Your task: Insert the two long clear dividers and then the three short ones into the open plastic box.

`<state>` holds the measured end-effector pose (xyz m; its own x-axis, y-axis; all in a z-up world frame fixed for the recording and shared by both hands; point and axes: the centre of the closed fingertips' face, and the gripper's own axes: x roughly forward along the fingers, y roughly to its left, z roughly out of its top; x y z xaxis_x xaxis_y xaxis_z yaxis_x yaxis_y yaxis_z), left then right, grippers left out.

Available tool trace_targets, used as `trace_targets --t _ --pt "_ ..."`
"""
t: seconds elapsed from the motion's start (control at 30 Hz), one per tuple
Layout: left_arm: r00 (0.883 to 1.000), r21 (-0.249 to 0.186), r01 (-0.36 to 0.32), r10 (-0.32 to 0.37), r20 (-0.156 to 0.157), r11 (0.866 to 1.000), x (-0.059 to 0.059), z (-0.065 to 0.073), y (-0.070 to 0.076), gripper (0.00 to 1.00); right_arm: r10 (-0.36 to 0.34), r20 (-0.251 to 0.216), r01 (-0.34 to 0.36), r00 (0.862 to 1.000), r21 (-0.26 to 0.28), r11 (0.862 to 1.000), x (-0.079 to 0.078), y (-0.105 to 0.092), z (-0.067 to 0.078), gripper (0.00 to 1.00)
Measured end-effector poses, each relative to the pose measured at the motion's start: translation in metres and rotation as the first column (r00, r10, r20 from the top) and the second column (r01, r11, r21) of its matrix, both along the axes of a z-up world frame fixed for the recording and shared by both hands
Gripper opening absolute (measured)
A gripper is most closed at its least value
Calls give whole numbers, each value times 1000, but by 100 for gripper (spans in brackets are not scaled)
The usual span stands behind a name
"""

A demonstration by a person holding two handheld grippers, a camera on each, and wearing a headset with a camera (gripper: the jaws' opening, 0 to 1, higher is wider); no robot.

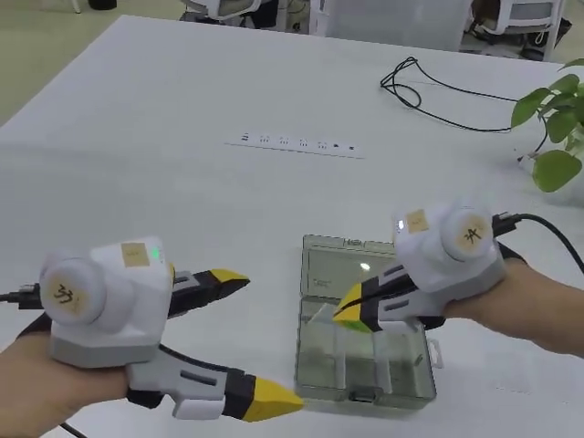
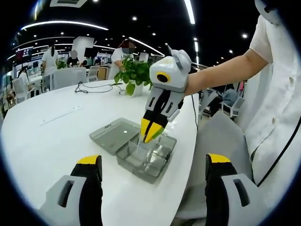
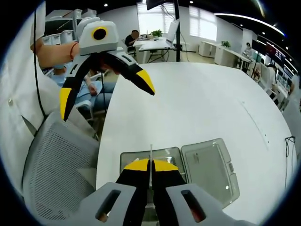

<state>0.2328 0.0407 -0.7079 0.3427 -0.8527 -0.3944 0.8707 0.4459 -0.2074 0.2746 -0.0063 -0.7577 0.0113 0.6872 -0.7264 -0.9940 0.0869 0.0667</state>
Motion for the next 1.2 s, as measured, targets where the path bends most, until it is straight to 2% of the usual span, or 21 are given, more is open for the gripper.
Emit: trace_targets --t 0.37,0.6,0.7,0.77,1.2 --pt "1000 -11 1 -1 -7 1000 1 0 -4 92 -7 -12 7 1000 7 1000 2 1 -3 2" --pt "1000 -17 1 -1 -8 1000 5 0 -4 92 14 7 -14 1000 -3 1000 0 4 -6 2" --pt "1000 -17 2 -2 -9 1000 7 0 -4 92 55 38 -54 998 -31 998 -4 7 -11 2" --pt "1000 -20 1 -2 -11 1000 8 0 -5 92 62 41 -60 997 -34 998 -4 9 -14 2" --pt "1000 -18 12 -13 -19 1000 10 -1 -8 91 82 25 -80 996 -77 994 -4 13 -32 2"
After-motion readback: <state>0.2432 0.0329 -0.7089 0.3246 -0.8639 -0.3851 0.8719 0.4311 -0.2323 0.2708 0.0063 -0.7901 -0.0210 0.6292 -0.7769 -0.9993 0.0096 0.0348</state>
